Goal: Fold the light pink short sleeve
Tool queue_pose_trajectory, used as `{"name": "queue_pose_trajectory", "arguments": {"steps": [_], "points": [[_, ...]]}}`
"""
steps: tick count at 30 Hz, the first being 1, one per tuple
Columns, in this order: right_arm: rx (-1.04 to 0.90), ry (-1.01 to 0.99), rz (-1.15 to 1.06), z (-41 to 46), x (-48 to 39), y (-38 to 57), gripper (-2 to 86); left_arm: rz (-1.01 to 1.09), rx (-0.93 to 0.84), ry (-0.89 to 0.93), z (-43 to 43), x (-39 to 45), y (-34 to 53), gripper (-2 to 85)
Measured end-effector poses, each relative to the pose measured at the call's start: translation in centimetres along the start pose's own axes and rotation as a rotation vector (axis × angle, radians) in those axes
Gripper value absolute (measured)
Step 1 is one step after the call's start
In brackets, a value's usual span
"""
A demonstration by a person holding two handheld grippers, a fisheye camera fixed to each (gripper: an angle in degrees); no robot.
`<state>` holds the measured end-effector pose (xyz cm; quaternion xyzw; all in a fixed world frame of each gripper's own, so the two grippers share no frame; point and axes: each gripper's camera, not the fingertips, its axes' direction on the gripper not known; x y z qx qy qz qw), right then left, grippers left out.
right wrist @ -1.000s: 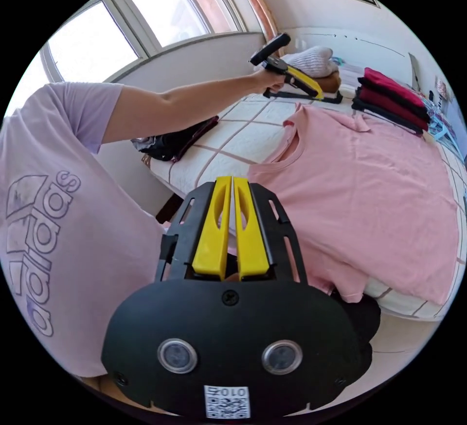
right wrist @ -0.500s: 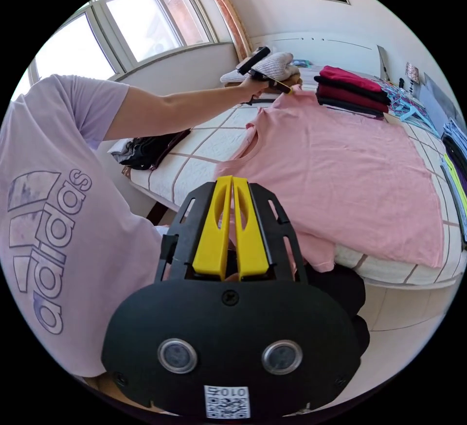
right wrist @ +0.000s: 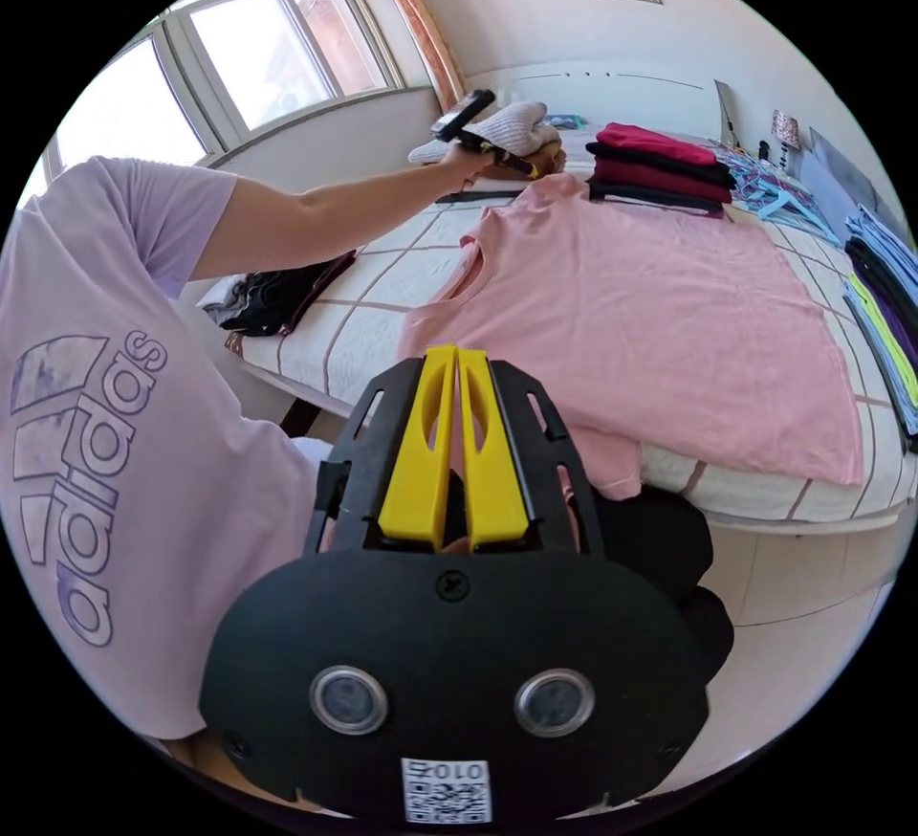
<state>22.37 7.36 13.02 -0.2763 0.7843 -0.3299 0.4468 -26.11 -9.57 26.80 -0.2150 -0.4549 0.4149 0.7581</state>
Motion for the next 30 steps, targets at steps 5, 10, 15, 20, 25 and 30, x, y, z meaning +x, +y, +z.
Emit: {"name": "queue_pose_trajectory", "arguments": {"steps": [5, 10, 15, 20, 25, 30], "points": [[0.022, -0.032, -0.023, 0.5, -1.2, 0.1, 2.6, -0.175, -0.035, 0.141, -3.5, -5.3, 8.5, 7.7], [0.013, -0.054, -0.083, 1.0, -3.2, -0.5, 2.6, -0.254, -0.106, 0.359, -2.5, -6.2, 15.7, 9.3], [-0.008, -0.024, -0.121, 1.2, -5.3, 0.2, 2.7, -0.313, -0.083, 0.433, -2.1, -7.2, 18.7, 10.1], [-0.003, -0.014, -0.105, 1.1, -6.1, 1.1, 2.6, -0.225, -0.085, 0.374, -2.8, -5.7, 18.1, 10.7], [-0.006, 0.001, -0.108, 1.1, -6.9, 1.7, 2.4, -0.228, -0.112, 0.338, -3.4, -5.4, 17.5, 10.9], [-0.005, 0.001, -0.094, 1.5, -7.1, 2.1, 2.4, -0.223, -0.114, 0.378, -4.7, -5.5, 17.3, 8.3]]}}
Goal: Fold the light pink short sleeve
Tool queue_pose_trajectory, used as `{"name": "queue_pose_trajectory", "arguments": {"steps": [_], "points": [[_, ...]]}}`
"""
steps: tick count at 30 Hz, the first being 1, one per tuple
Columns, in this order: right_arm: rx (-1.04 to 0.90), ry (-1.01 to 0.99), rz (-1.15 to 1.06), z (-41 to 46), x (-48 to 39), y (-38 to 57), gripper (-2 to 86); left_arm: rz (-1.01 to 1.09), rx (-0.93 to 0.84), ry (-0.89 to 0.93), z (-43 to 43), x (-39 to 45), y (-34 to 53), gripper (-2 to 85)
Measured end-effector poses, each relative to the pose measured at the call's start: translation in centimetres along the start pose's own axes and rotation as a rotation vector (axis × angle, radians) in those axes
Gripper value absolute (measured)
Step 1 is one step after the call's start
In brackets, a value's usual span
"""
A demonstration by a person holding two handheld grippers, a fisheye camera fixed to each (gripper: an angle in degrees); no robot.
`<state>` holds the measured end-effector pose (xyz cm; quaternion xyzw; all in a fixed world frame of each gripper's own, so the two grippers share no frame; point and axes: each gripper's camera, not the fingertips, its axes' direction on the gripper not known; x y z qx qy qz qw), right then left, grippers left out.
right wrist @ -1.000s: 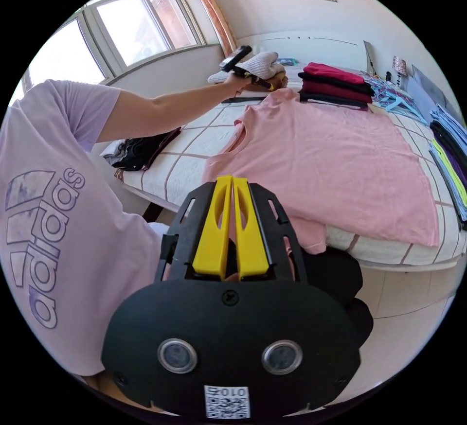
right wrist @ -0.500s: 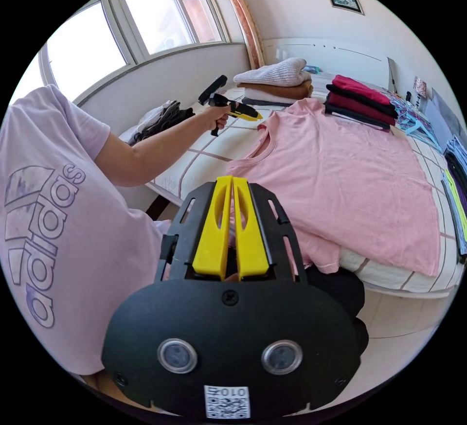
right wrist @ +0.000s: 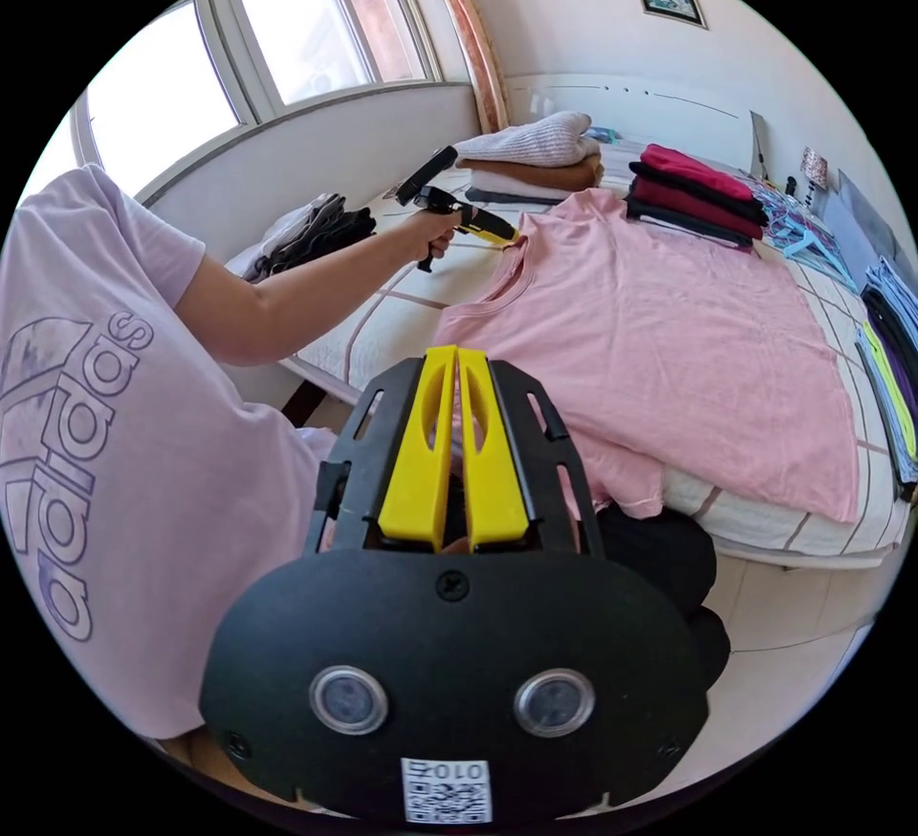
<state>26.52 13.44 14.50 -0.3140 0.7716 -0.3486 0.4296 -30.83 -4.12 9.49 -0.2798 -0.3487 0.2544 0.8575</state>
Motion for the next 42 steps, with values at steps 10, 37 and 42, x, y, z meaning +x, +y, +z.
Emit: {"name": "queue_pose_trajectory", "arguments": {"steps": [10, 37, 42], "points": [[0.009, 0.015, 0.016, 0.2, -0.4, 0.9, 2.5, -0.054, -0.038, 0.076, -5.0, -4.2, 0.3, 0.1], [0.019, 0.028, 0.002, 2.2, -2.6, 0.9, 2.5, 0.110, -0.027, 0.209, -11.3, 13.1, 11.2, 8.2], [0.016, 0.042, 0.016, 2.7, -3.1, 1.1, 2.4, 0.136, -0.021, 0.286, -12.2, 14.6, 11.0, 4.8]]}}
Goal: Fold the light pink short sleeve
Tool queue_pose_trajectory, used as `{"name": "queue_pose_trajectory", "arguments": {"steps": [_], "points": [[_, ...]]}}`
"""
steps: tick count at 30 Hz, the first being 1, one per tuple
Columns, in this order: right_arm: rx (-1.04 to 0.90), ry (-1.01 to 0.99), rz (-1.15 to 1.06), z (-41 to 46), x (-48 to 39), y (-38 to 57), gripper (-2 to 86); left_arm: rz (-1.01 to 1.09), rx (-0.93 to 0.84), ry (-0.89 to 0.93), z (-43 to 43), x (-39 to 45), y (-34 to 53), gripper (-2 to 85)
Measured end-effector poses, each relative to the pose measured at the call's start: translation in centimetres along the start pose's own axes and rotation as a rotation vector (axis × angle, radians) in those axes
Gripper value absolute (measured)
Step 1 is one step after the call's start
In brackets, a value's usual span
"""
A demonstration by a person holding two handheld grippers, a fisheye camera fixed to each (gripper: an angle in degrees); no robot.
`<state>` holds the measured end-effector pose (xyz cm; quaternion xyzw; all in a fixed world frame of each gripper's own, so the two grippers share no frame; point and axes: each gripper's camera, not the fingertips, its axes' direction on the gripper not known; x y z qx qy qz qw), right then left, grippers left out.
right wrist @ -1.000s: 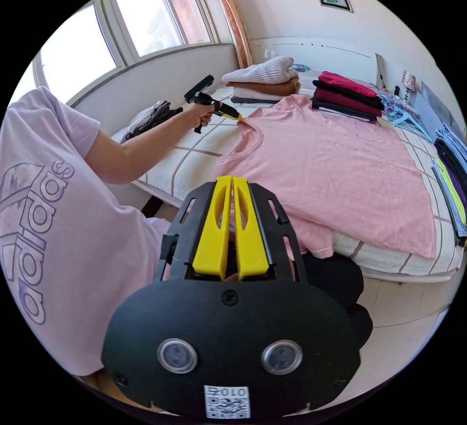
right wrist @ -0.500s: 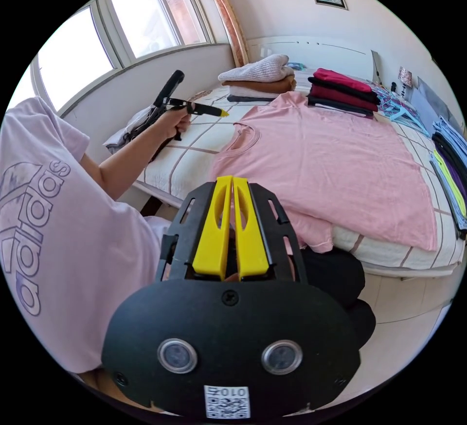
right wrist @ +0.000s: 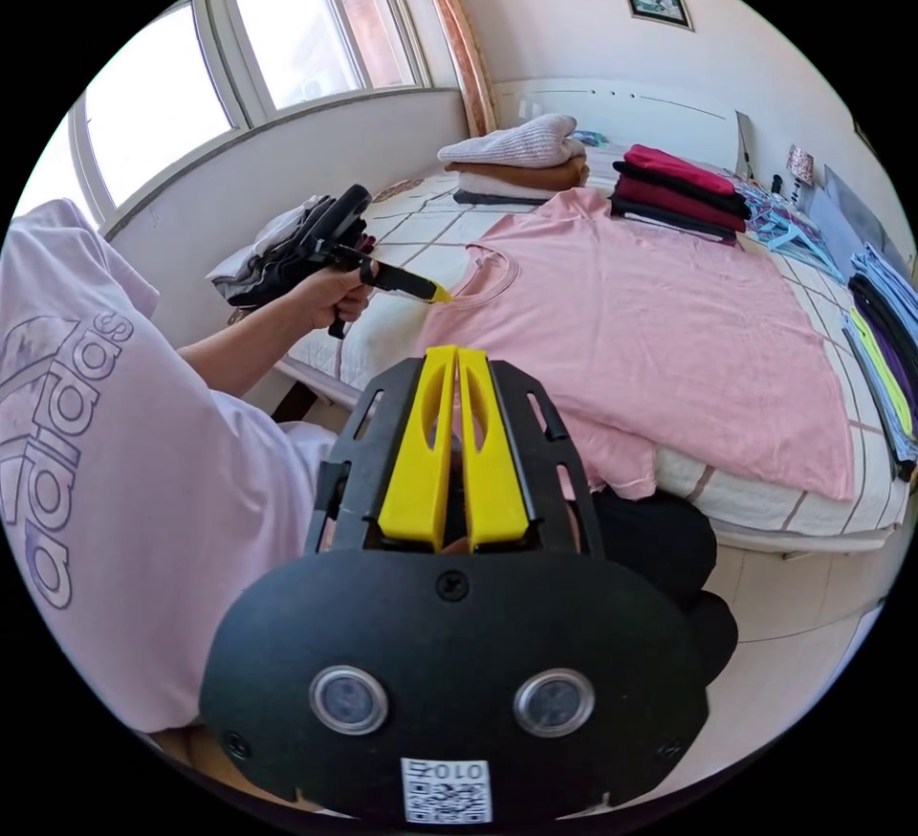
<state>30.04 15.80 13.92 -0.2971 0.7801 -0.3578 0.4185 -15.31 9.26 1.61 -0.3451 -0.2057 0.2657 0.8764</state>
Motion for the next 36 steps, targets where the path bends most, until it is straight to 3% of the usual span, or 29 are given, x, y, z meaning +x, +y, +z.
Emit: {"name": "queue_pose_trajectory", "arguments": {"steps": [2, 8, 13, 18, 20, 23, 31, 36], "points": [[-0.002, 0.007, 0.005, 0.2, 0.0, -0.1, 2.4, -0.013, -0.001, 0.087, -0.2, 0.6, 0.2, 2.1], [0.000, 0.026, 0.025, 0.7, 0.7, -0.5, 2.7, -0.157, 0.045, 0.128, -1.6, 1.3, 1.5, 0.7], [-0.136, 0.193, 0.077, 2.7, 2.8, 0.2, 3.5, -0.108, -0.026, 0.028, -2.1, 5.6, 1.7, 2.2], [-0.300, 0.436, 0.173, 5.3, 7.6, 1.9, 9.0, 0.326, 0.036, -0.281, -4.2, 17.8, 2.6, 5.2], [-0.329, 0.408, 0.189, 6.0, 9.4, 1.8, 10.3, 0.601, -0.021, -0.360, -2.2, 24.2, 3.5, 6.6], [-0.358, 0.291, 0.245, 7.3, 12.9, 1.0, 11.6, 0.885, -0.081, -0.315, 1.5, 30.1, 4.9, 8.1], [-0.427, 0.106, 0.246, 10.4, 17.2, -0.5, 7.5, 1.248, -0.126, -0.319, 8.2, 39.6, 6.3, 10.6], [-0.355, 0.004, 0.258, 7.3, 17.0, 0.0, 3.2, 1.377, -0.209, -0.443, 12.6, 41.9, 6.9, 8.0]]}}
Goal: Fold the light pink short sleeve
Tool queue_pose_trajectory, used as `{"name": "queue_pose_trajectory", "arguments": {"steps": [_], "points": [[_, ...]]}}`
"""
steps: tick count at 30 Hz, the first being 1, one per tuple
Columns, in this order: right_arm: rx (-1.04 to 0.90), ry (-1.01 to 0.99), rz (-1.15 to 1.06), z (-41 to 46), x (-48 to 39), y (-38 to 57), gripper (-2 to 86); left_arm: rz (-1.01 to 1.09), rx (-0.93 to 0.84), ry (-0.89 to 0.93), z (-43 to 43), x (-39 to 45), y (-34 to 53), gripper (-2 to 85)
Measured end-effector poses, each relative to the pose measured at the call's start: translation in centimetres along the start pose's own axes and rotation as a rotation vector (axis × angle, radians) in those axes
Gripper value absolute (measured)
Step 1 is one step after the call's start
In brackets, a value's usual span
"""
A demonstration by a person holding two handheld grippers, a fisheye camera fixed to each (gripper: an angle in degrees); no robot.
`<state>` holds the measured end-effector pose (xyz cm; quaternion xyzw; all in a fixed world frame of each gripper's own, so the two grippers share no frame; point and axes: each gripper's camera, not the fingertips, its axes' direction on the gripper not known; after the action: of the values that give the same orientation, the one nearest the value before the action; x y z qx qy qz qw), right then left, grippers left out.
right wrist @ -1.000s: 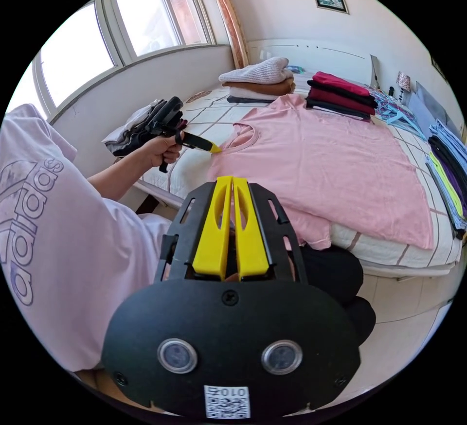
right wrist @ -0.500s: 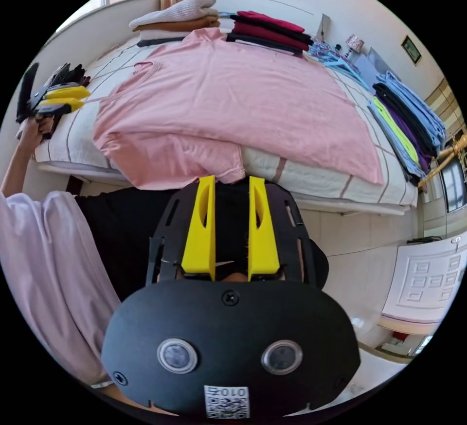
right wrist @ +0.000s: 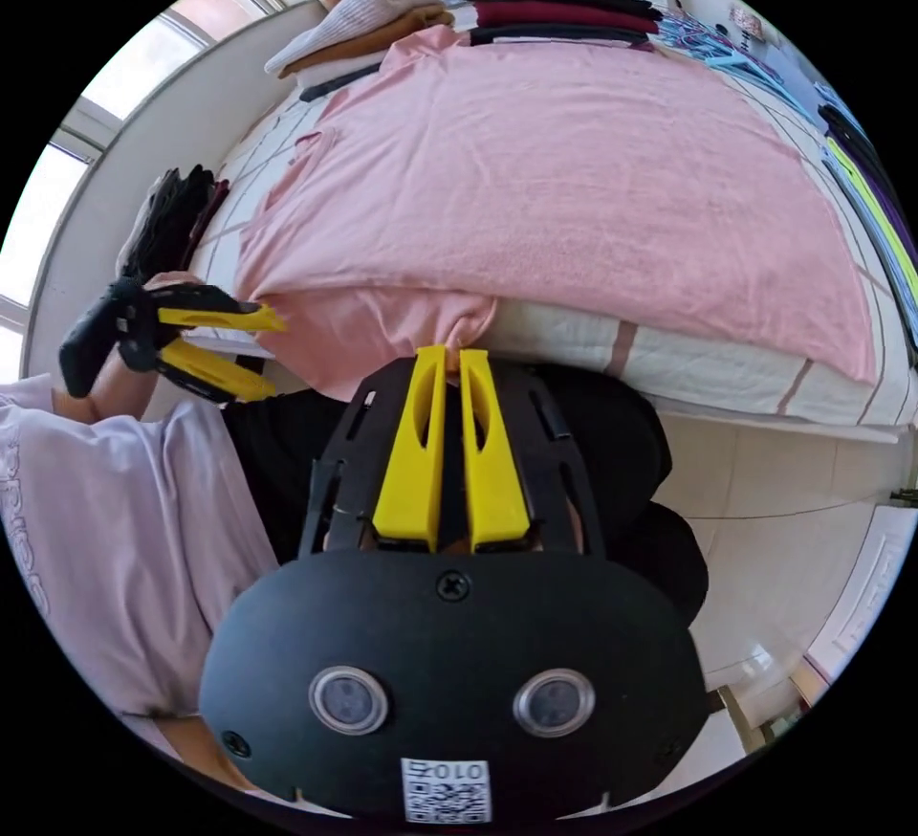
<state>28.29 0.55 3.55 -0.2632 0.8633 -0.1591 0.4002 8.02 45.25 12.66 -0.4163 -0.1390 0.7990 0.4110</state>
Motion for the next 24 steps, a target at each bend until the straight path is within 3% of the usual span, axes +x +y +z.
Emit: {"name": "queue_pose_trajectory", "arguments": {"steps": [4, 6, 8, 12, 16, 20, 24], "points": [[0.040, -0.061, -0.013, -2.9, -0.1, 2.2, 2.8, 0.039, -0.043, -0.036, 1.0, 0.3, -1.2, 1.7], [0.076, -0.094, -0.008, -4.8, 0.2, 4.0, 2.8, 0.017, -0.002, 0.034, 0.1, -0.5, -1.5, 0.6], [0.112, -0.139, 0.009, -6.2, 0.4, 5.5, 2.9, -0.075, 0.157, 0.218, -2.2, -2.7, -1.3, 0.1], [0.061, -0.150, 0.070, -6.5, 1.1, 7.9, 2.9, -0.214, 0.281, 0.340, -3.5, -5.4, 0.7, 0.0], [-0.006, -0.037, 0.192, -3.7, 2.8, 8.2, 2.8, -0.288, 0.189, 0.320, -1.3, -6.2, 2.2, 0.6], [0.051, 0.016, 0.125, -3.3, 1.1, 8.3, 3.3, -0.148, 0.073, 0.404, 0.1, -4.8, 0.6, 3.0], [0.149, 0.082, 0.034, -3.9, -0.8, 8.3, 6.3, -0.113, 0.119, 0.316, -1.6, -3.8, -0.3, 5.5]]}}
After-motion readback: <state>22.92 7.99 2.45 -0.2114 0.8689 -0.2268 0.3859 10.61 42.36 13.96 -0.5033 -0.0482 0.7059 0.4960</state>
